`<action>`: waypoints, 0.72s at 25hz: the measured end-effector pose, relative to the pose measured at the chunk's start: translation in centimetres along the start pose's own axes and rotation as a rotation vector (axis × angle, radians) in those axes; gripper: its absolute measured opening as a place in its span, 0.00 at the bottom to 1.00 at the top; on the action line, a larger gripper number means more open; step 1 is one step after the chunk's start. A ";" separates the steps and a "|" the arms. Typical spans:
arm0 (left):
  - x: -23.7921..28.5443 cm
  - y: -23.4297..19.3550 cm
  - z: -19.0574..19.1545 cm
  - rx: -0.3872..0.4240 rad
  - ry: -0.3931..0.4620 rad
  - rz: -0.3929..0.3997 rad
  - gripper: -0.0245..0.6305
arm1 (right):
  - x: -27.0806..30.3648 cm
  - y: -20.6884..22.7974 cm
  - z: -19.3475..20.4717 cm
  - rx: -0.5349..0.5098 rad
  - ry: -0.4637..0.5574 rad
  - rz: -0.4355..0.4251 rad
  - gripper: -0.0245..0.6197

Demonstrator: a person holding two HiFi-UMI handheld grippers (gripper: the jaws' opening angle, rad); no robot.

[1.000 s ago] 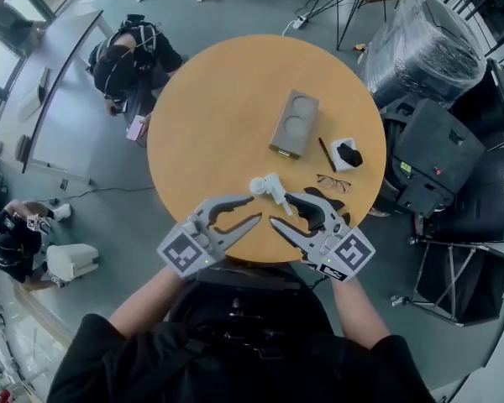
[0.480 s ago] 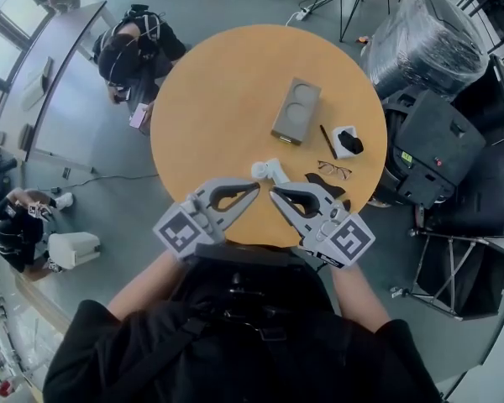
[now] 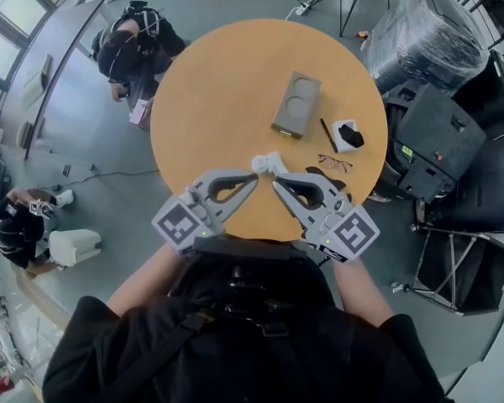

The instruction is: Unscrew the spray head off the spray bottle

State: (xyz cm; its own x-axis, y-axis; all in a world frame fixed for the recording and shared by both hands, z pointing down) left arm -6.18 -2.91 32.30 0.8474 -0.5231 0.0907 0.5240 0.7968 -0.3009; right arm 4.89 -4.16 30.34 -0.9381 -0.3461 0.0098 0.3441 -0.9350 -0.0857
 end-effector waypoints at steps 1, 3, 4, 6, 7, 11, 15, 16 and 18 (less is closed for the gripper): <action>0.0 0.0 0.0 0.003 -0.002 0.002 0.04 | 0.0 0.0 -0.1 -0.002 -0.001 0.001 0.06; 0.1 0.1 0.0 0.006 0.000 0.004 0.04 | -0.1 0.1 -0.2 -0.003 0.000 0.003 0.06; 0.2 0.2 0.0 0.001 0.005 0.003 0.04 | -0.2 0.1 -0.2 -0.003 -0.001 0.004 0.06; 0.2 0.2 -0.2 -0.006 0.013 0.003 0.04 | -0.3 0.1 -0.3 -0.004 -0.002 0.006 0.06; 0.2 0.3 -0.3 -0.002 0.014 0.006 0.04 | -0.3 0.1 -0.3 -0.005 -0.002 0.009 0.06; 0.0 0.4 -0.3 0.018 0.012 0.014 0.04 | 0.0 0.0 -0.3 -0.009 -0.001 0.017 0.06; 0.2 0.3 -0.1 0.012 0.013 0.012 0.04 | 0.0 0.3 0.1 -0.012 -0.008 0.015 0.06; 0.3 0.3 -0.1 0.009 0.013 0.013 0.04 | 0.0 0.3 0.2 -0.011 -0.011 0.014 0.06; 0.3 0.3 -0.1 0.015 0.009 0.021 0.04 | 0.1 0.3 0.2 -0.010 -0.013 0.015 0.06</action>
State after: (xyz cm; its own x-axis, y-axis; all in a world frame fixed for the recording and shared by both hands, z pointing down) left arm -5.72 -2.84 32.13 0.8577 -0.5086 0.0755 0.5070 0.8123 -0.2882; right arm 4.90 -4.48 30.54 -0.9323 -0.3610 0.0211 0.3575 -0.9289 -0.0964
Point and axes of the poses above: the fingertips, and each gripper's own axes: x forward along the fingers, y to its right, z out of its underside, the point moved 5 cm from there along -x, backward along the fingers, and after that the axes turned 12 degrees about -x, right-handed, at the moved point
